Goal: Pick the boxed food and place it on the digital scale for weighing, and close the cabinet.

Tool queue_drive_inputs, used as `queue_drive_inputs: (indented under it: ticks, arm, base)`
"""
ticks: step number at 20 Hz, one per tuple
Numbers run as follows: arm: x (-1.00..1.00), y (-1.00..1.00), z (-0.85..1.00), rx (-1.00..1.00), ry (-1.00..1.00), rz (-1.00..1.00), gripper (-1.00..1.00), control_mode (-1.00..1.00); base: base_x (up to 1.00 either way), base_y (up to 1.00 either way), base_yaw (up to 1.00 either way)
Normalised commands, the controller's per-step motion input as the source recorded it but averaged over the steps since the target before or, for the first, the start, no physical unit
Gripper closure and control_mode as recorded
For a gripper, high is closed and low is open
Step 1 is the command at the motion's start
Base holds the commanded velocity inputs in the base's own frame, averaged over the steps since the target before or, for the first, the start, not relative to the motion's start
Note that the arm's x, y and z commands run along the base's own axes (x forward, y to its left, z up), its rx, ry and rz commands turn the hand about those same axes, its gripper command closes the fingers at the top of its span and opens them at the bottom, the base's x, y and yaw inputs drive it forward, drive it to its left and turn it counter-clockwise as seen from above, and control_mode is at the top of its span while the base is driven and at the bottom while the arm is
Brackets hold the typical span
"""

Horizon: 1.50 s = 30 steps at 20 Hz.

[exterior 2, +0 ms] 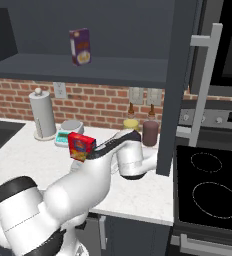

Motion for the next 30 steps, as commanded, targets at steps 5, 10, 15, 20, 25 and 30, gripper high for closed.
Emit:
queue_drive_inputs:
  ticks: [5, 10, 15, 20, 25, 30]
  arm:
    - [-1.00, -0.06, 0.32, 0.05, -0.32, -0.03, -1.00, -1.00]
    - [-0.96, 0.54, 0.63, 0.00, -0.37, -0.07, -1.00, -1.00]
    - [-0.51, 0.65, 0.89, 0.00, -0.34, -0.30, -1.00, -1.00]
    - [-0.34, 0.64, 0.96, 0.00, -0.26, -0.57, -1.00, -1.00]
    - [-0.52, 0.02, 0.96, 0.01, -0.08, -0.64, -1.00, -1.00]
    - [-0.77, -0.58, 0.57, 0.10, 0.00, -0.54, -1.00, -1.00]
  base:
    - [0.00, 0.00, 0.00]
    - [0.00, 0.00, 0.00]
    - [0.00, 0.00, 0.00]
    - [0.00, 0.00, 0.00]
    - [0.00, 0.00, 0.00]
    - [0.00, 0.00, 0.00]
